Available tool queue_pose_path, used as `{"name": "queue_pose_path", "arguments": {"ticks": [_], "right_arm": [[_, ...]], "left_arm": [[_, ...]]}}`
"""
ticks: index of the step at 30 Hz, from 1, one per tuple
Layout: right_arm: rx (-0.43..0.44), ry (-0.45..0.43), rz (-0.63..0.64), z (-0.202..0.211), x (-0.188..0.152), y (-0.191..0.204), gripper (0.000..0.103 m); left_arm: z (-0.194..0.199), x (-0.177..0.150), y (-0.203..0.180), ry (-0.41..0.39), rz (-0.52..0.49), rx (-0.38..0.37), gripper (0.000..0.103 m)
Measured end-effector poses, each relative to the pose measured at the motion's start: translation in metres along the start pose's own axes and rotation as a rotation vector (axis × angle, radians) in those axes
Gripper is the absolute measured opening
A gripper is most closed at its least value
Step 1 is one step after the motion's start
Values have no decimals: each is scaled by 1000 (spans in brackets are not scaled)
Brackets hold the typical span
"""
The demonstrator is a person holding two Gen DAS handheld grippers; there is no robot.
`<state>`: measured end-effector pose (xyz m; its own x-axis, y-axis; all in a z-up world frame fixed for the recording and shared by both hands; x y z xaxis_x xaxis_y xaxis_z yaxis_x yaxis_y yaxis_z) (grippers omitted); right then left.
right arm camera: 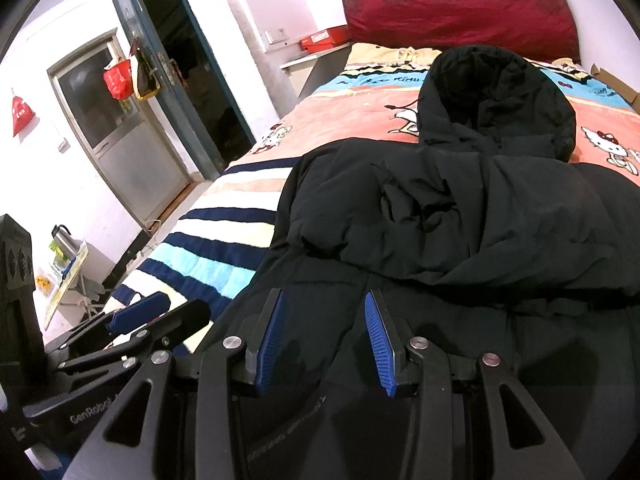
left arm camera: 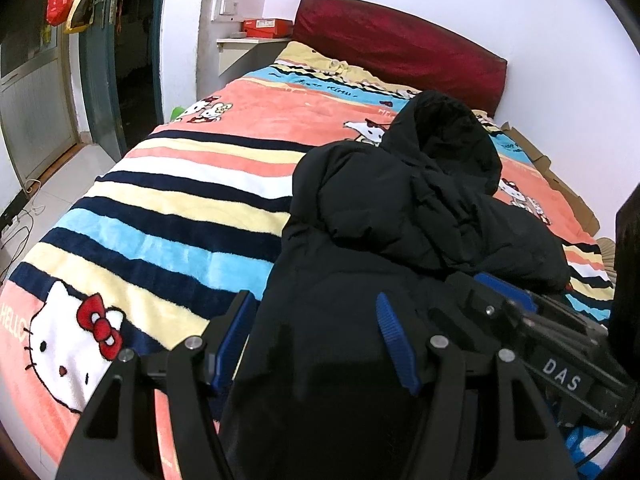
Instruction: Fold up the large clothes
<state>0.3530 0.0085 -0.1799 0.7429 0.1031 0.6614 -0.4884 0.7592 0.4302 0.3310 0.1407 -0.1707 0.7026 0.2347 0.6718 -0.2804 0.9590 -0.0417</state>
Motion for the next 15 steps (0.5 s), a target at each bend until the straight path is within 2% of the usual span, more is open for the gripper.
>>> {"name": "queue_pose_path", "arguments": {"ticks": [15], "right_arm": [[13,31,-42,21,-19,13,42]], "left_arm": [[12,-1,-2,-11,1,-5,61]]}}
Point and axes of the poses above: each gripper's, at about its wrist camera, not at the fingertips, and z roughly against the way its jaws point, y to its left, x to its top, the point moved 10 cm from there along -z, roughly the way its jaws point, and after that the axes turned 10 degrees about x, right-handed, at the moved point
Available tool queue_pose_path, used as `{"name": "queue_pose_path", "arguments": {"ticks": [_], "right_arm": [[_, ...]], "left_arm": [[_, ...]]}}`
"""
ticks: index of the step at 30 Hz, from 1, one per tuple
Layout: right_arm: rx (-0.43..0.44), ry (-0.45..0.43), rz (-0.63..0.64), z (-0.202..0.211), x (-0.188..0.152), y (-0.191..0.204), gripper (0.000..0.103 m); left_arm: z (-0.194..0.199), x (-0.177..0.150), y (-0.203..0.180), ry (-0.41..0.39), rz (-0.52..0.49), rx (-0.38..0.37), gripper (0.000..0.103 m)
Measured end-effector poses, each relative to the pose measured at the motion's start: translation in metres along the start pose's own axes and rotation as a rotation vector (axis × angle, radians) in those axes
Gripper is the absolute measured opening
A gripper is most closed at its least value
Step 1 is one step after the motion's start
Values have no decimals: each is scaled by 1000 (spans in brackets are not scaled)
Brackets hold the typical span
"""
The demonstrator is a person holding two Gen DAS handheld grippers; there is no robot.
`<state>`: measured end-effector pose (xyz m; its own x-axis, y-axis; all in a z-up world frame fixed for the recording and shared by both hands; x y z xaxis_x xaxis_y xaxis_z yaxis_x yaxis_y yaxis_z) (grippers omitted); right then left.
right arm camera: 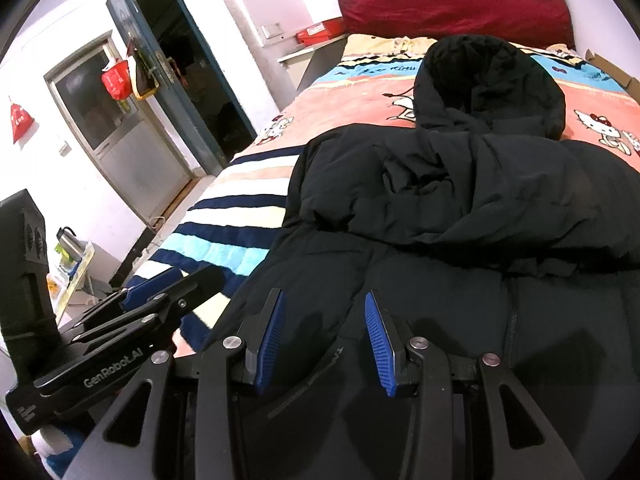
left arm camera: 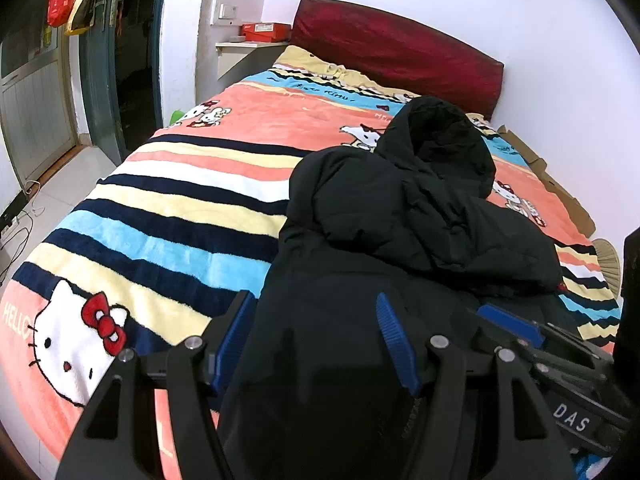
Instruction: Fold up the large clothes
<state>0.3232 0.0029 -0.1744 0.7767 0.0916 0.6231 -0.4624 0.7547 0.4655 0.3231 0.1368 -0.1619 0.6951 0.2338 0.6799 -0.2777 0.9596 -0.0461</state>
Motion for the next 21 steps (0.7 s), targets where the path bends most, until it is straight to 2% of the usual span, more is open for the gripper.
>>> {"name": "queue_pose_path", "arguments": {"ticks": [8,21], "right_arm": [[19,11,-2,3,-5,8,42],[2,11,10,8,-6,10,41]], "left_arm": [[5,0,0,-5,-1,1,61],[9,0,-2,-9,-1,0,61]]}}
Point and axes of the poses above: each gripper's, at about its wrist camera, not at the fingertips, and z roughly against the way its jaws point, y to its left, x to its top, the point moved 10 cm from there along -z, roughly the way its jaws point, and after that the axes turned 10 degrees about x, right-handed, at the moved point
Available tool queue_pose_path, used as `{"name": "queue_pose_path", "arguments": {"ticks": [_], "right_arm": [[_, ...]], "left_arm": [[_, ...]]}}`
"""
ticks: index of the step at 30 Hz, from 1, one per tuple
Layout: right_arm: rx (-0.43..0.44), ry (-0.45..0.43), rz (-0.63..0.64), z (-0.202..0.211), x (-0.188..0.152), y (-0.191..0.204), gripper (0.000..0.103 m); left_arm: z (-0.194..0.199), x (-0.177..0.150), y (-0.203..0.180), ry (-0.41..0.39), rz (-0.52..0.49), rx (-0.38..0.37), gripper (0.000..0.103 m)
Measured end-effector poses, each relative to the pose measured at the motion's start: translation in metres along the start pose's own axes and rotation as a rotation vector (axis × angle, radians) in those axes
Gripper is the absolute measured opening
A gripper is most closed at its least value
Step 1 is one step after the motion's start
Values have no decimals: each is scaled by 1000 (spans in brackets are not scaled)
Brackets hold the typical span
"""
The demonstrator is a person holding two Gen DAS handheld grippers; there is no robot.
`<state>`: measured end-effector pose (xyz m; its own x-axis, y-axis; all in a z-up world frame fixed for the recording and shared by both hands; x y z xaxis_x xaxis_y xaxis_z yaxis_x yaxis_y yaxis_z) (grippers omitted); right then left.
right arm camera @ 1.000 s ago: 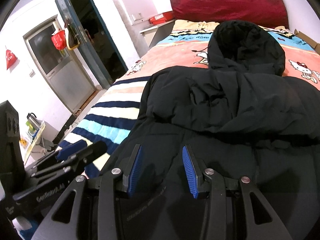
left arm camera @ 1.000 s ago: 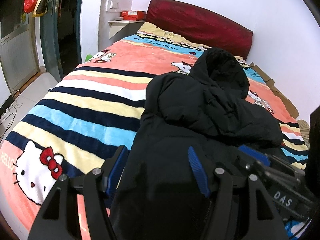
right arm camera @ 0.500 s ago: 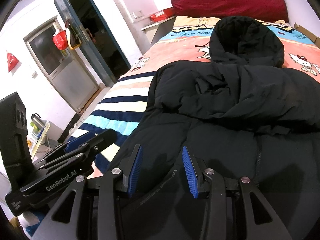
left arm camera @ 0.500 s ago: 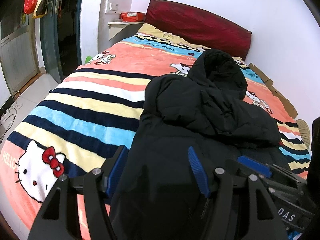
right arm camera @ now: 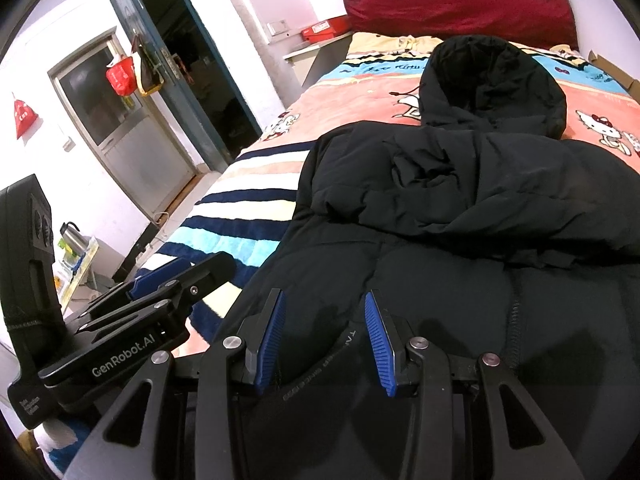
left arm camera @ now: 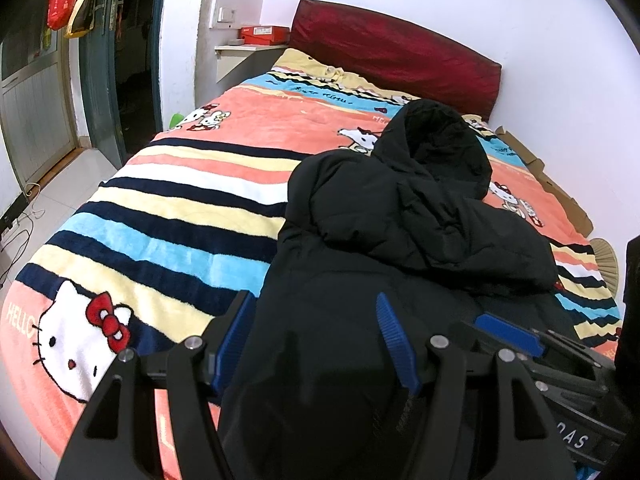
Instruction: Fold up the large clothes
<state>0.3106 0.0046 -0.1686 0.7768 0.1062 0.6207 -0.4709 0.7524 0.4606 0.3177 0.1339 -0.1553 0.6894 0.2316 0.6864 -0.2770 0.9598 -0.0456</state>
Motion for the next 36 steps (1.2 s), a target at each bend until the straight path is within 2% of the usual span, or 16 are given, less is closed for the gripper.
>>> {"name": "queue_pose_path", "arguments": {"ticks": [17,24,28,33,36], "right_arm": [[-31,-7,21,11,-1,2,41],[-62,-31,27,31,6,-5,43],[-134,-75,-3,62,19,-37,50],[-269,-136,-40,118,41,-107,54],[-327,-175,-74,152,59,-156,58]], "left_arm": [[14,5,3,-16,-2,4,61],[30,27,19,-41,-2,25,61],[35,59,40,-64,-19,64,61],[29,93,50,-72,-36,46,61],[15,115,44,-71,-68,46,61]]}}
Point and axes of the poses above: each gripper's, at about its wrist camera, not at the fingertips, and z roughly against the way its jaws point, y to its left, x to its top, the point moved 10 cm from there along -z, roughly the way its jaws point, and after that the axes turned 10 degrees about x, right-handed, at the moved point
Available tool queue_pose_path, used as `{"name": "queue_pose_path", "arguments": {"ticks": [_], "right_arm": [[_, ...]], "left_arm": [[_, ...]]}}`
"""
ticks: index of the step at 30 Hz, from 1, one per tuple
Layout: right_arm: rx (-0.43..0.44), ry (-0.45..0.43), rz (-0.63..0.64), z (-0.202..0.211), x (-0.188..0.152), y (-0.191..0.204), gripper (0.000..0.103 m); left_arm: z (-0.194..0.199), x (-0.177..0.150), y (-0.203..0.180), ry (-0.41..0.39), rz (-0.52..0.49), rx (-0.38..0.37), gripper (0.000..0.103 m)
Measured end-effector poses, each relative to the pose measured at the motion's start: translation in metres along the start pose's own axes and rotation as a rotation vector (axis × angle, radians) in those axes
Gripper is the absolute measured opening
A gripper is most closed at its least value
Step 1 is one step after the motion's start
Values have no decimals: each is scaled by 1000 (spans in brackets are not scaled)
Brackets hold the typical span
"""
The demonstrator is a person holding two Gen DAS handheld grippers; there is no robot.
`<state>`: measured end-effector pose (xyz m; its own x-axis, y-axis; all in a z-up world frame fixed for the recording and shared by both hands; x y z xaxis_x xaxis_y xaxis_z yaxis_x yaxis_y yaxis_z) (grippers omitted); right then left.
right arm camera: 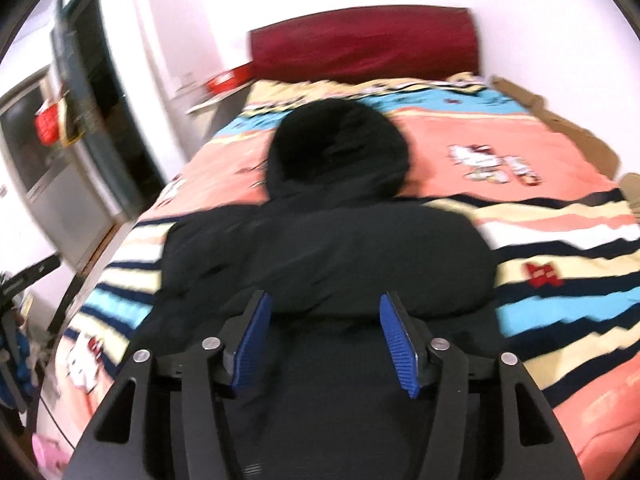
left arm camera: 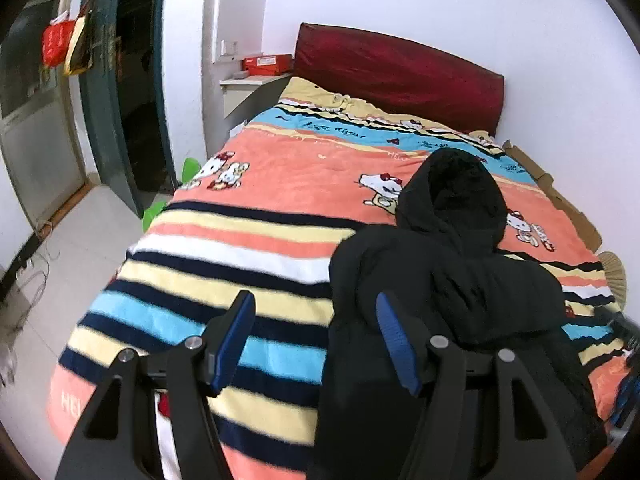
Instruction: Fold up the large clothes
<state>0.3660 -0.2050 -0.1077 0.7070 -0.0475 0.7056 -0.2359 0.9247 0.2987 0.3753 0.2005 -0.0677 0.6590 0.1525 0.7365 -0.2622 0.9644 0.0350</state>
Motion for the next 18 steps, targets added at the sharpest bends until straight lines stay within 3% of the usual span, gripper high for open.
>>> {"name": "queue_pose_path", "arguments": {"ticks": [5,8,18], "right_arm": [[-70,-87,11,9,64,-70,65],[-43,-115,-6,-2,98,-97,66],[-31,-72,31,-114,188,-160,66]], "left_arm": [[-41,38,-25,18,-9,-65,61],[-74,69,-51,7,-47,-79,61],[-191,143,-158,67,-154,-165,61]]}}
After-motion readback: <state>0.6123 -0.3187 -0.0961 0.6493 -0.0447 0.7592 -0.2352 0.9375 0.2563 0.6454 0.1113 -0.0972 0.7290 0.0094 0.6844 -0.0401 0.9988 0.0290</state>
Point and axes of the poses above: each gripper's, at about its wrist camera, not at the fingertips, and z roughly against the way its jaws point, y to its left, x to its top, the point moved 10 cm from there along -z, roughly the way its jaws point, and after that the axes turned 10 degrees about x, right-handed, at the moved point
